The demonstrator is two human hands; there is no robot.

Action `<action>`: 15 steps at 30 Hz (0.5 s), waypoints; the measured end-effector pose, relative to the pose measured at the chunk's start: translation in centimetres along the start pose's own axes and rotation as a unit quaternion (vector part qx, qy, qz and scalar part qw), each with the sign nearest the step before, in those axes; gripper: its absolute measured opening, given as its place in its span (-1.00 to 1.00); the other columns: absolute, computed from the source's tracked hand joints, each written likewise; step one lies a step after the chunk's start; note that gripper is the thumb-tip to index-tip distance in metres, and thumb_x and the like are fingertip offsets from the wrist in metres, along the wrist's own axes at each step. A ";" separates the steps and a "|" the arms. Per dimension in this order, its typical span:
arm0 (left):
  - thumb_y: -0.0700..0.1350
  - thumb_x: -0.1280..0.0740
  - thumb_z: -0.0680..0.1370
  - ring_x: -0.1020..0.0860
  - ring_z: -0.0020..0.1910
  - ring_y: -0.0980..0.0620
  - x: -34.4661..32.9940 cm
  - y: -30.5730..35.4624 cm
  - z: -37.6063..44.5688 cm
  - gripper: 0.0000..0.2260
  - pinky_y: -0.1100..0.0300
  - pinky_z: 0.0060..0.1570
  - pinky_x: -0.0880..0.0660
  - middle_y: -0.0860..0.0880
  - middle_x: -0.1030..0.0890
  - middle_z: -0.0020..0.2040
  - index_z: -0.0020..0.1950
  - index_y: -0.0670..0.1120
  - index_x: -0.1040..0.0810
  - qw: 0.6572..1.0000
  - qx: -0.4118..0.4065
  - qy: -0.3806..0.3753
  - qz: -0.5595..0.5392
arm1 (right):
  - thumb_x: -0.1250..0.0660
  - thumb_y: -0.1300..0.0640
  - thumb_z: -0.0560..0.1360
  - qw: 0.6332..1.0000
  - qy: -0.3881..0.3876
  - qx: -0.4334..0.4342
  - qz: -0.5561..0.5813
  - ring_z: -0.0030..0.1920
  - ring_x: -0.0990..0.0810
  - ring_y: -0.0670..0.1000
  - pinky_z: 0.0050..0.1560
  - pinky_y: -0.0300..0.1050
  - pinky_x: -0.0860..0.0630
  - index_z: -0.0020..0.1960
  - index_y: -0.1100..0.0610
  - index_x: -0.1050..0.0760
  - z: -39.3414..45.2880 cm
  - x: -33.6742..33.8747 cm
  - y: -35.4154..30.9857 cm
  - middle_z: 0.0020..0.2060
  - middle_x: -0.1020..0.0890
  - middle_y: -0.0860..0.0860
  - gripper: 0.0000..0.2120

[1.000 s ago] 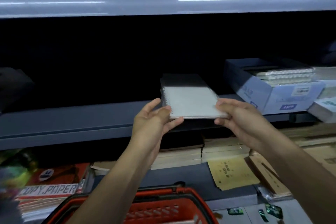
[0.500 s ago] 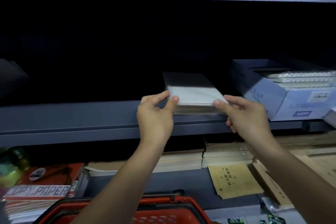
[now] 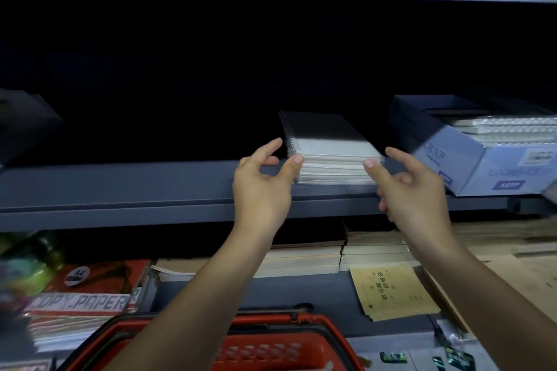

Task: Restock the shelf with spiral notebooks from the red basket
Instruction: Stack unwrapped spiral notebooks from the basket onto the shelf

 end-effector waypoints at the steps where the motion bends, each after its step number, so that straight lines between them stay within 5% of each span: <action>1: 0.07 -0.46 0.51 -0.55 -0.14 0.18 0.5 0.6 -0.6 -0.64 0.43 -0.08 -0.40 0.06 -0.56 0.13 0.30 0.17 -0.56 1.000 -0.003 -0.009 0.000 | -0.41 -0.10 0.53 1.000 -0.010 -0.004 -0.002 -0.45 -0.52 -0.12 -0.21 -0.16 -0.45 0.46 -0.05 -0.42 -0.8 -0.1 -0.4 -0.33 -0.55 0.29 -0.47; 3: 0.07 -0.45 0.51 -0.54 -0.20 0.12 1.8 1.8 -2.5 -0.67 0.30 -0.02 -0.53 0.05 -0.59 0.12 0.27 0.21 -0.56 1.000 -0.006 -0.029 0.001 | -0.42 -0.11 0.53 0.999 -0.032 -0.020 -0.001 -0.46 -0.54 -0.18 -0.17 -0.12 -0.45 0.42 -0.09 -0.45 -2.9 -0.1 -1.3 -0.35 -0.58 0.24 -0.52; 8: -0.10 -0.46 0.52 -0.46 -0.44 0.09 7.3 -1.5 -11.0 -0.74 0.27 -0.44 -0.43 -0.01 -0.59 -0.12 0.20 0.02 -0.63 0.998 0.041 -0.039 0.041 | -0.42 -0.04 0.54 0.994 -0.080 -0.080 0.005 -0.49 -0.50 -0.11 -0.36 -0.16 -0.42 0.21 -0.04 -0.60 -11.0 0.2 -1.2 -0.43 -0.57 0.04 -0.74; 12: -0.29 -0.52 0.44 -0.56 -0.35 0.20 10.8 -10.9 -19.8 -0.75 0.46 -0.29 -0.46 0.00 -0.59 -0.30 0.10 -0.14 -0.67 0.979 0.182 -0.071 0.059 | -0.43 -0.01 0.52 0.963 -0.208 -0.162 -0.057 -0.48 -0.55 -0.08 -0.40 -0.12 -0.49 0.01 0.00 -0.66 -19.8 -2.1 2.9 -0.42 -0.64 -0.01 -0.87; 15: -0.27 -0.54 0.43 -0.62 -0.23 0.10 12.6 -17.4 -25.5 -0.73 0.43 -0.26 -0.50 -0.08 -0.69 -0.12 0.11 -0.17 -0.67 0.946 0.271 -0.116 0.136 | -0.42 0.07 0.53 0.922 -0.294 -0.233 -0.098 -0.40 -0.56 -0.03 -0.39 -0.07 -0.57 -0.08 0.05 -0.68 -27.0 -3.8 7.7 -0.36 -0.61 0.03 -0.92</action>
Point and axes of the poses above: each hand's wrist, its own z-axis towards the middle knuckle, its own x-axis out of the back of the hand, y = z × x, the point moved 10 cm from there along z, towards the middle knuckle
